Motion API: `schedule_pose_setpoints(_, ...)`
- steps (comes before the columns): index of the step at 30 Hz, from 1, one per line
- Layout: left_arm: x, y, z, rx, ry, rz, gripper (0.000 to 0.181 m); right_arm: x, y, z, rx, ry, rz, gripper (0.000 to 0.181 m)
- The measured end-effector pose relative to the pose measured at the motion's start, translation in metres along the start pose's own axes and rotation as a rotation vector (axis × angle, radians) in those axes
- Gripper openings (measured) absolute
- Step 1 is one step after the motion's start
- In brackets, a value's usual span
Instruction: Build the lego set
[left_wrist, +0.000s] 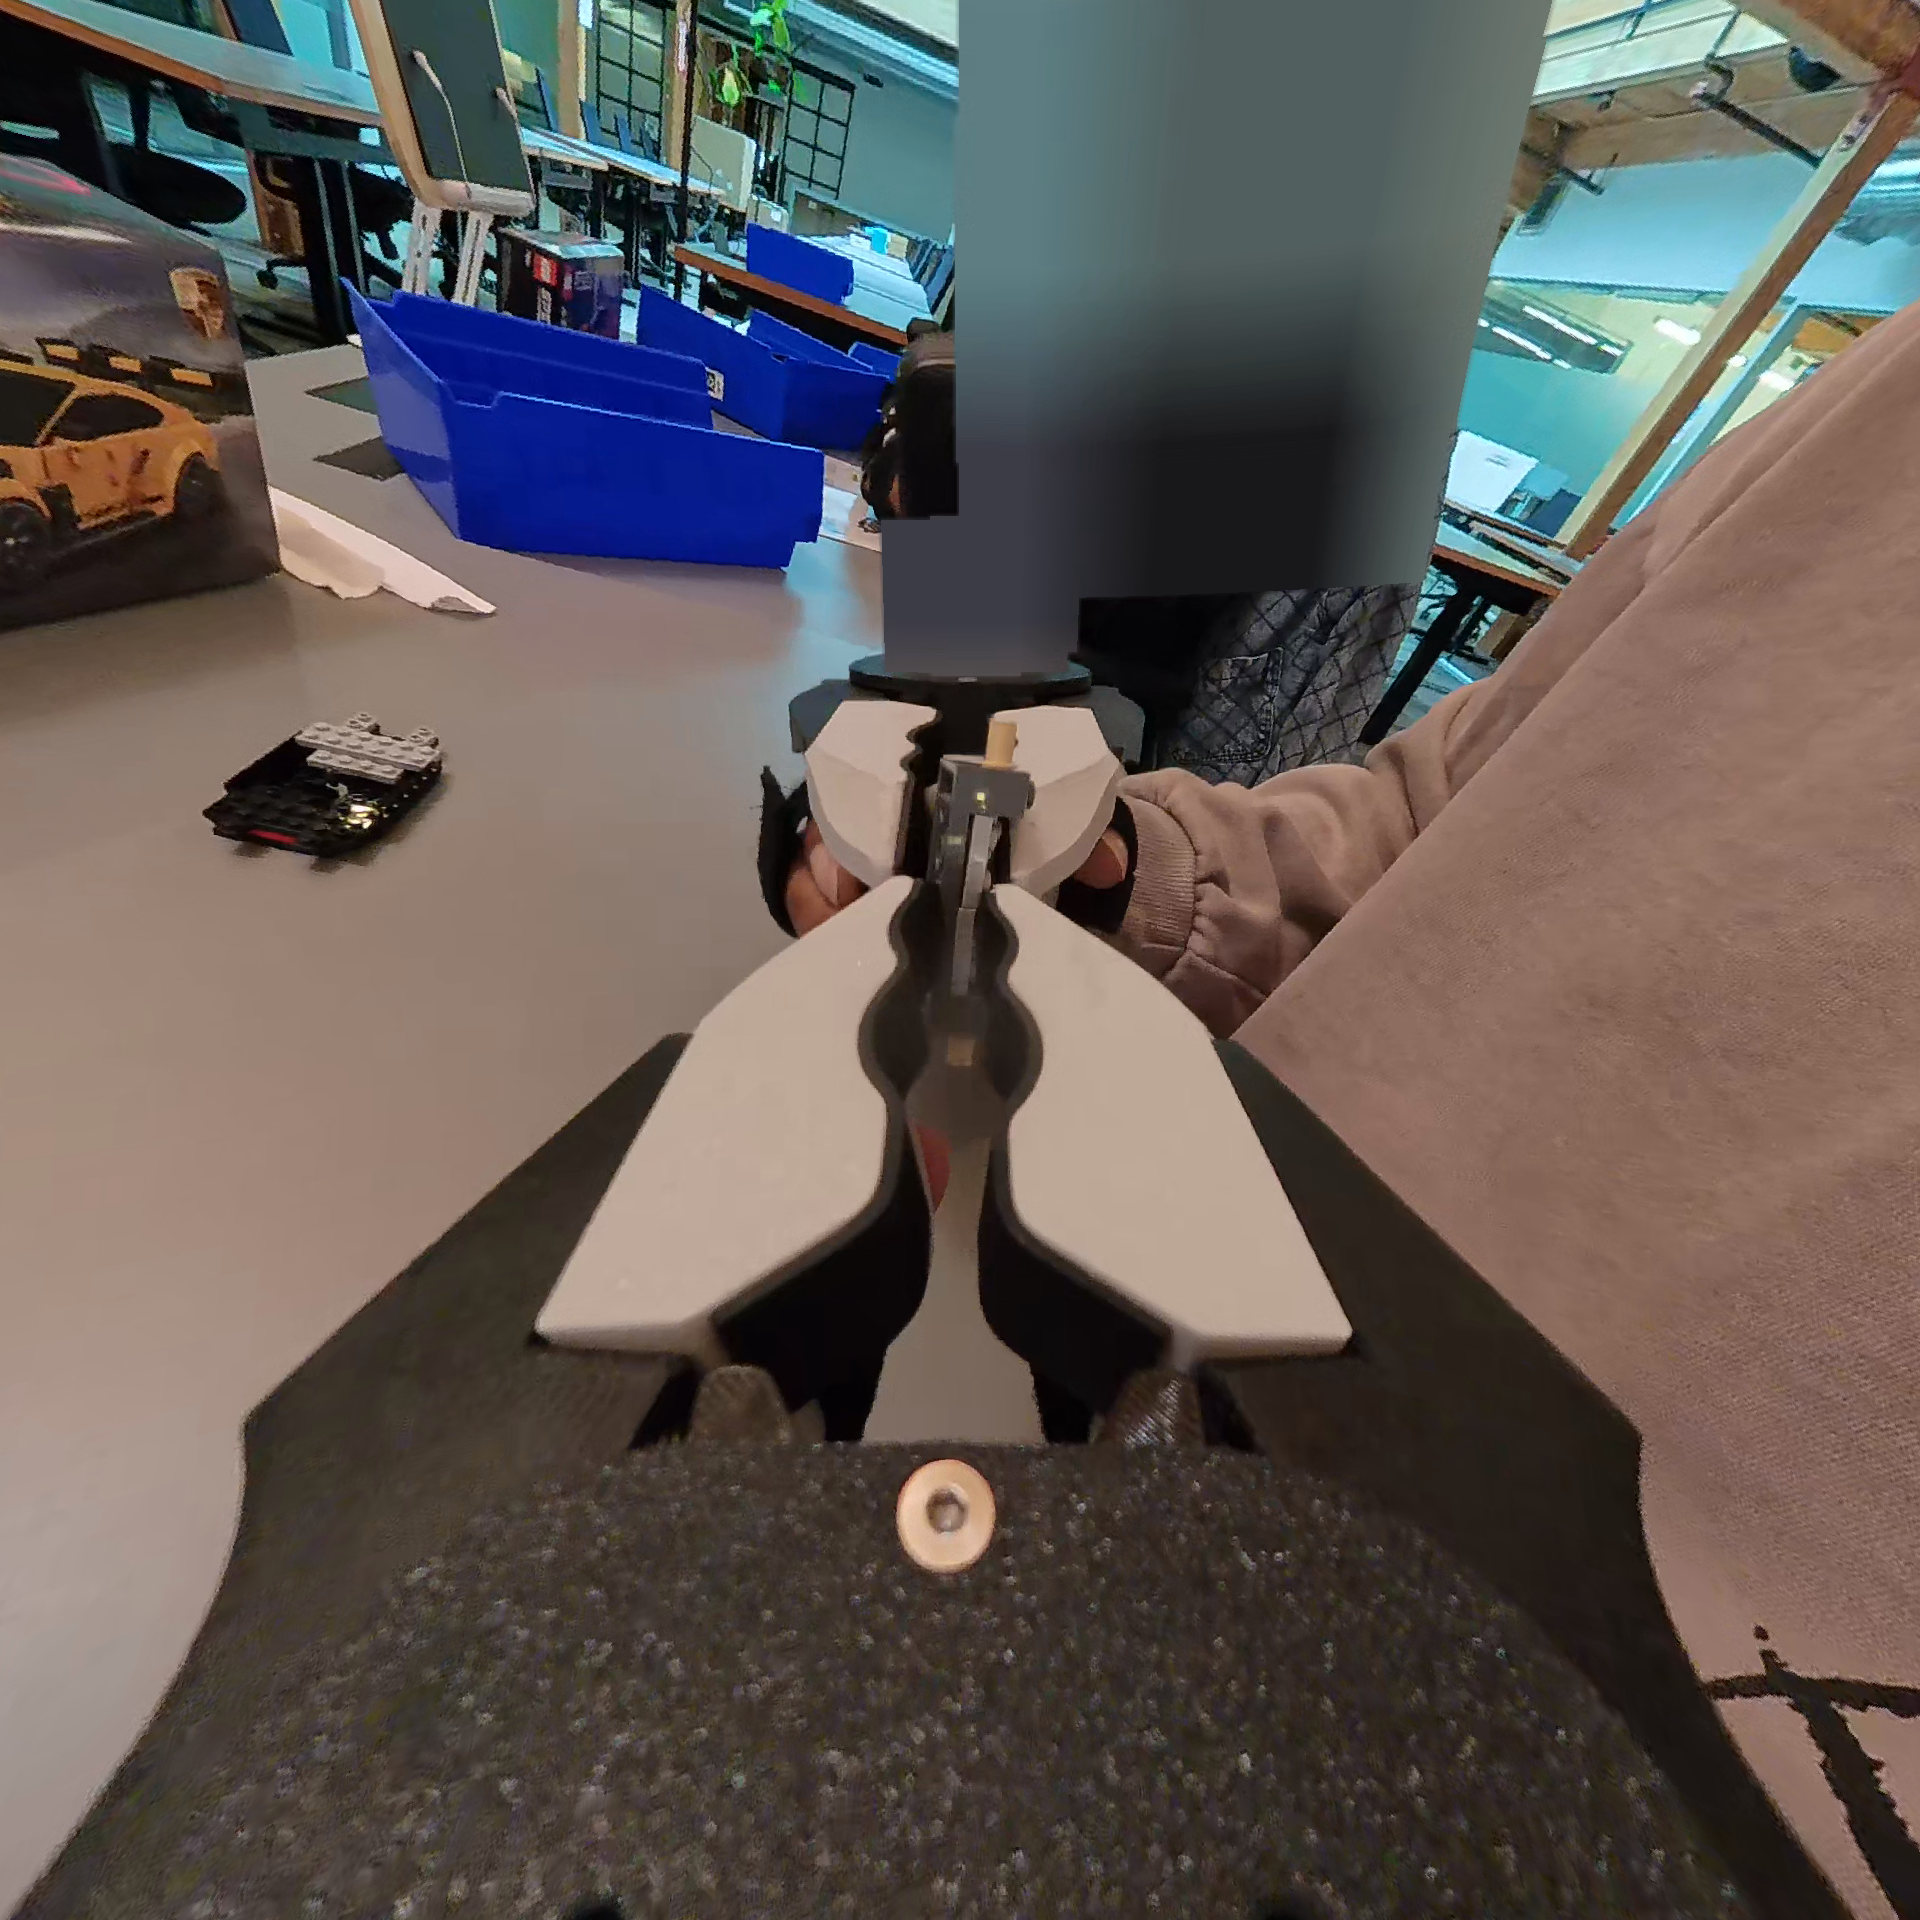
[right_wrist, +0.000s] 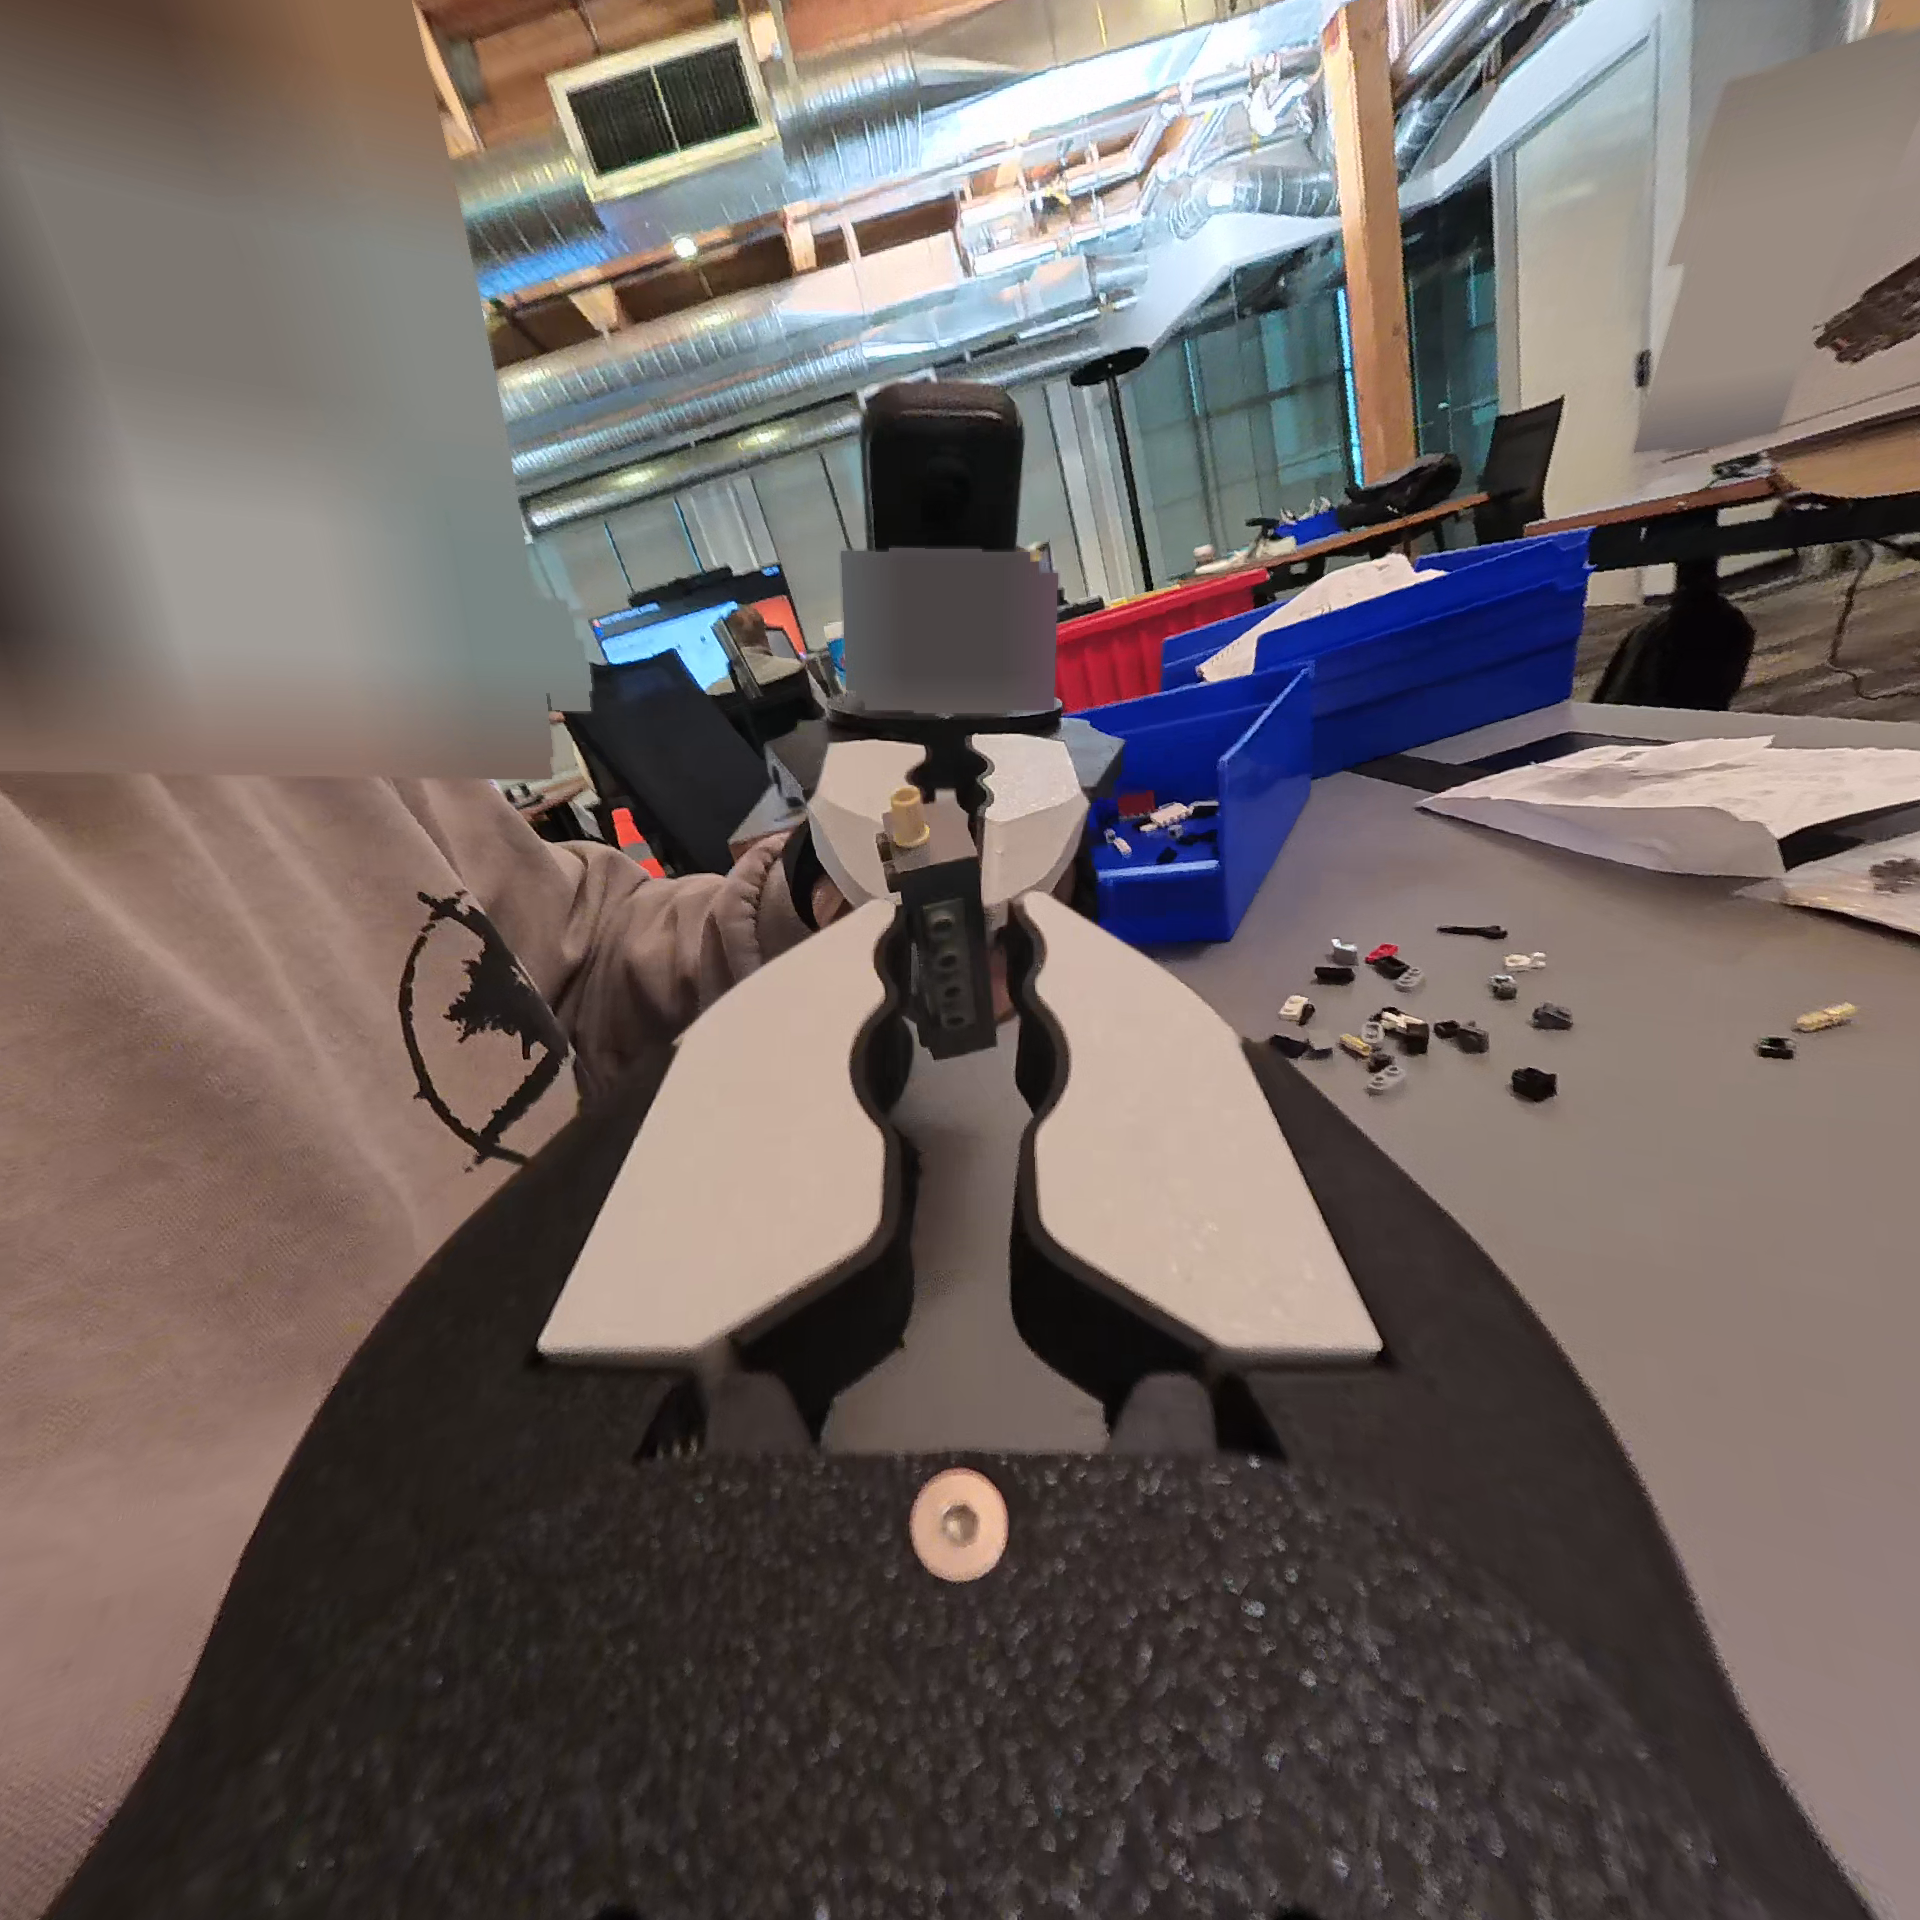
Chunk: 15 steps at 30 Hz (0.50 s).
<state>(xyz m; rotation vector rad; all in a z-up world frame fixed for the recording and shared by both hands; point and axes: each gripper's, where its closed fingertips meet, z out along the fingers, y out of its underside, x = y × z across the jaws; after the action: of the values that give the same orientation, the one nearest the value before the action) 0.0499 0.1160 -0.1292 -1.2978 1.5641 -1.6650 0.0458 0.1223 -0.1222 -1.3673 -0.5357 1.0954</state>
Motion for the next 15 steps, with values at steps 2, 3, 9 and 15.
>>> schedule_pose_setpoints(2,0.0,-0.001,0.0,0.014,0.012,-0.022,0.007,-0.002,-0.005,0.0,0.045,-0.017,0.017,0.017)
schedule_pose_setpoints(3,0.001,-0.001,0.0,0.02,0.02,-0.029,0.007,-0.002,-0.006,0.0,0.057,-0.024,0.025,0.017)
schedule_pose_setpoints(9,0.006,-0.008,0.001,0.065,0.055,-0.077,0.008,-0.005,-0.014,0.002,0.132,-0.041,0.044,0.012)
schedule_pose_setpoints(15,0.0,-0.01,0.0,0.073,0.003,-0.094,0.008,0.003,-0.015,0.003,0.167,0.027,0.038,0.011)
